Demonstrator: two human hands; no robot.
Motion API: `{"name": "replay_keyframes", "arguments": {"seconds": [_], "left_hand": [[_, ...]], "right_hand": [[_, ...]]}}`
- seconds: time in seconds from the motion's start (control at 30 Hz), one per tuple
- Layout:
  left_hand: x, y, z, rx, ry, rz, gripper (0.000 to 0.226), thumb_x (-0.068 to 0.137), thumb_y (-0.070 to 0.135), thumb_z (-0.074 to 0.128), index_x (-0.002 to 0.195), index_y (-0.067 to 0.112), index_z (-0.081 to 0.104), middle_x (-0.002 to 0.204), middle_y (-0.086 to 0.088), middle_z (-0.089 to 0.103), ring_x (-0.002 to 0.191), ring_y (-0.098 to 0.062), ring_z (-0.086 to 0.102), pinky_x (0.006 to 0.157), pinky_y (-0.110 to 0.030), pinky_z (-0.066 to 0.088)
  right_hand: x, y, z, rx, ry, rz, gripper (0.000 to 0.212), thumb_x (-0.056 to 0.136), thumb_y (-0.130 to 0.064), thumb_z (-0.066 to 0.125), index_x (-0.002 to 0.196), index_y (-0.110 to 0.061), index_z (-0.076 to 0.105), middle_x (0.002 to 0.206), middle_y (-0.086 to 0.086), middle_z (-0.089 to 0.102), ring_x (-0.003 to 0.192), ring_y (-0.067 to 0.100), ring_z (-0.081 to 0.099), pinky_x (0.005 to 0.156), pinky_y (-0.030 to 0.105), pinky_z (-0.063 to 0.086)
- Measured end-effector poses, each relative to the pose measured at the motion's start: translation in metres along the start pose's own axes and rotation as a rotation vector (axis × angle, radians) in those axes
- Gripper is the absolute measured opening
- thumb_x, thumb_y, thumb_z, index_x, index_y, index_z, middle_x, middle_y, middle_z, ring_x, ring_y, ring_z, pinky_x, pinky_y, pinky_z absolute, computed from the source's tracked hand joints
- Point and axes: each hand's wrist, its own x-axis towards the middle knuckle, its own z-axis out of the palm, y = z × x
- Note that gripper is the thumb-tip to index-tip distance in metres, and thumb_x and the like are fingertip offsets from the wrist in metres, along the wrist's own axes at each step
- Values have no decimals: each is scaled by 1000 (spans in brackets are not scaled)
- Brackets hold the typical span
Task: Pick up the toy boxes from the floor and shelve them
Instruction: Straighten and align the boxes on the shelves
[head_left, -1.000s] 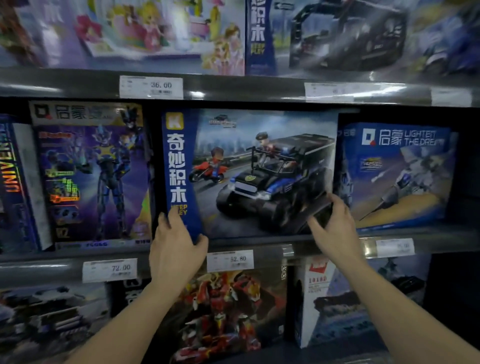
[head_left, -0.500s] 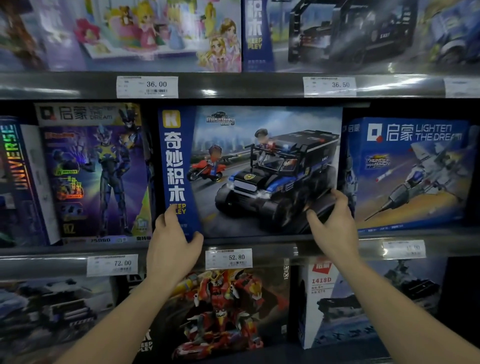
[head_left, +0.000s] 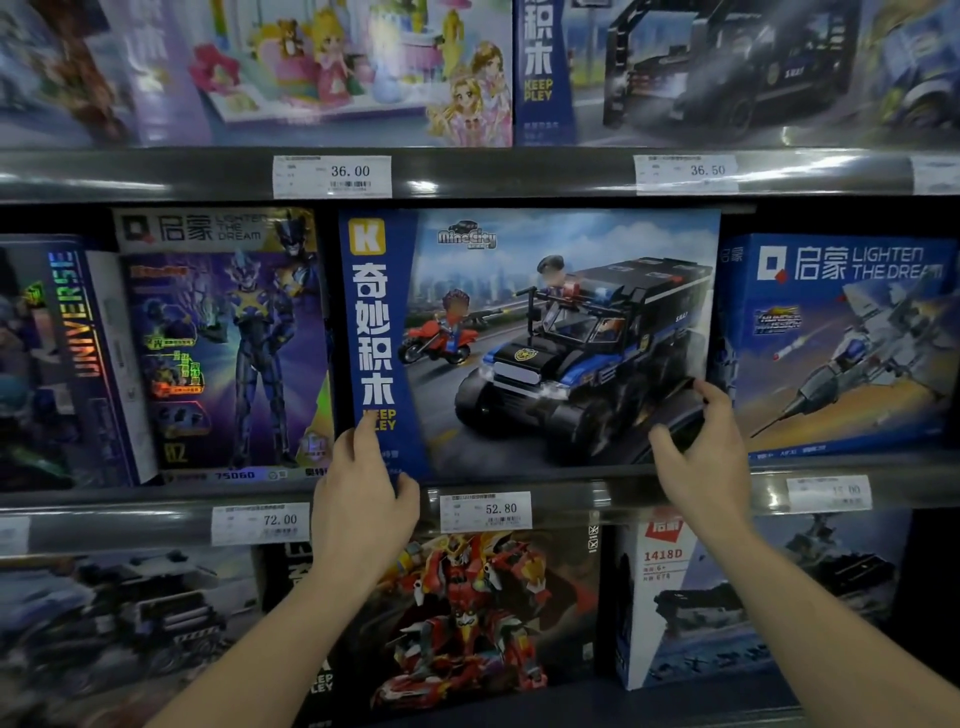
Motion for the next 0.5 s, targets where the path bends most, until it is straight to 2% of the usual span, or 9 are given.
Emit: {"name": "replay_keyframes", "arguments": {"seconds": [0.5], "left_hand": [[-4, -7, -5, -44, 5, 20, 73, 90, 23, 64, 152, 19, 23, 147, -7, 38, 111, -26, 57, 78, -37, 53]], "right_hand": [[-6, 1, -2, -13, -18, -27, 67, 89, -23, 66, 147, -19, 33, 142, 7, 49, 131, 26, 45, 106, 47, 42]]}}
